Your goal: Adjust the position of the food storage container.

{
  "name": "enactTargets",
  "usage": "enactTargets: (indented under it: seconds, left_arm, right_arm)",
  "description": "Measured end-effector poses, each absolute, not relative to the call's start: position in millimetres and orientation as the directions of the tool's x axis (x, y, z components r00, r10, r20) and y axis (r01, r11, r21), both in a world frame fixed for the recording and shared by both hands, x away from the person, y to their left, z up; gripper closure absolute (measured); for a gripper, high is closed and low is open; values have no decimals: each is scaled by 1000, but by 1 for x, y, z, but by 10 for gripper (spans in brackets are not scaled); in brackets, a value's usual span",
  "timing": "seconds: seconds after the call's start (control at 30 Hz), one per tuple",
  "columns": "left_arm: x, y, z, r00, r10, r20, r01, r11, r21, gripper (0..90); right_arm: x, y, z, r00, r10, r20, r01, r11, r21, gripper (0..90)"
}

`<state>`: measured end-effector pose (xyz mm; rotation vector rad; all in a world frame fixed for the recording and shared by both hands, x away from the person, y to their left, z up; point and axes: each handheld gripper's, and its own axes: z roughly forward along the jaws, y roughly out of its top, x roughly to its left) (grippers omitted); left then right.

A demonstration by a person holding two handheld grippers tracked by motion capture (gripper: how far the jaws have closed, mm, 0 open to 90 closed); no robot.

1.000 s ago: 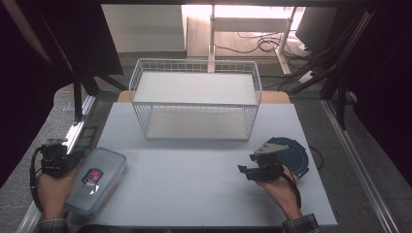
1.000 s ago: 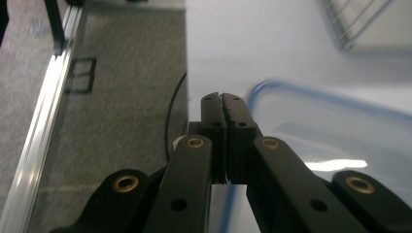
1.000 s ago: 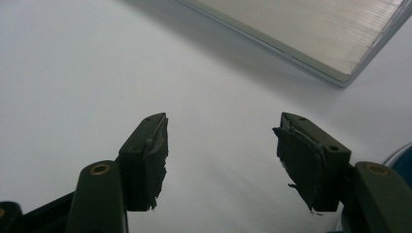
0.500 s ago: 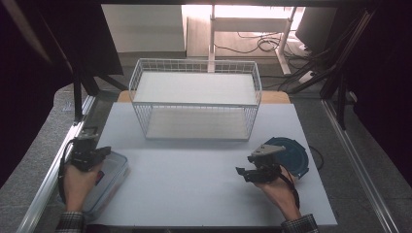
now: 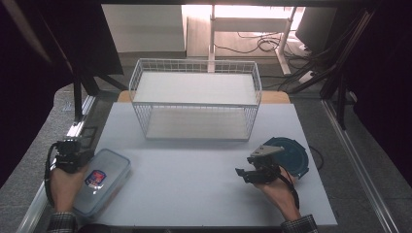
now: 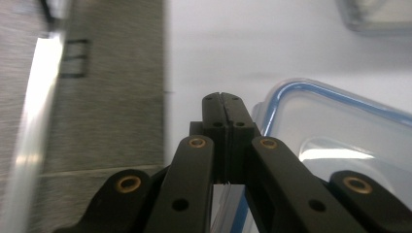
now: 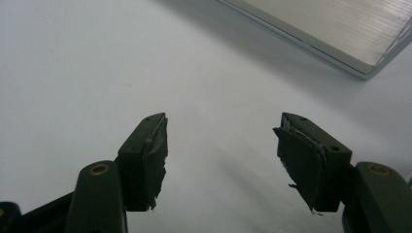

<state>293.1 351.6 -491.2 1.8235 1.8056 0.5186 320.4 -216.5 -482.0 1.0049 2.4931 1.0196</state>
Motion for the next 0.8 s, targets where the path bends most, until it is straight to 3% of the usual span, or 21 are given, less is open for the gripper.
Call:
enactTargets:
  seconds: [0.27, 0.37, 0.57, 0.8]
  left_arm:
    - [313, 281, -488, 244, 966, -82, 783, -147, 605, 900]
    - [311, 275, -484, 266, 961, -80, 759, -157, 631, 900]
    - [268, 318, -471, 147, 987, -70, 725, -59, 686, 900]
    - [189, 357, -481, 15, 999, -50, 700, 26, 713, 900]
  right_arm:
    - [321, -216, -483, -725, 688, 15, 504, 516, 693, 353]
    - [320, -216, -482, -727, 687, 17, 501, 513, 697, 353]
    - [320, -222, -480, -721, 692, 24, 503, 500, 705, 353]
    - [317, -221, -479, -722, 692, 22, 500, 500, 707, 353]
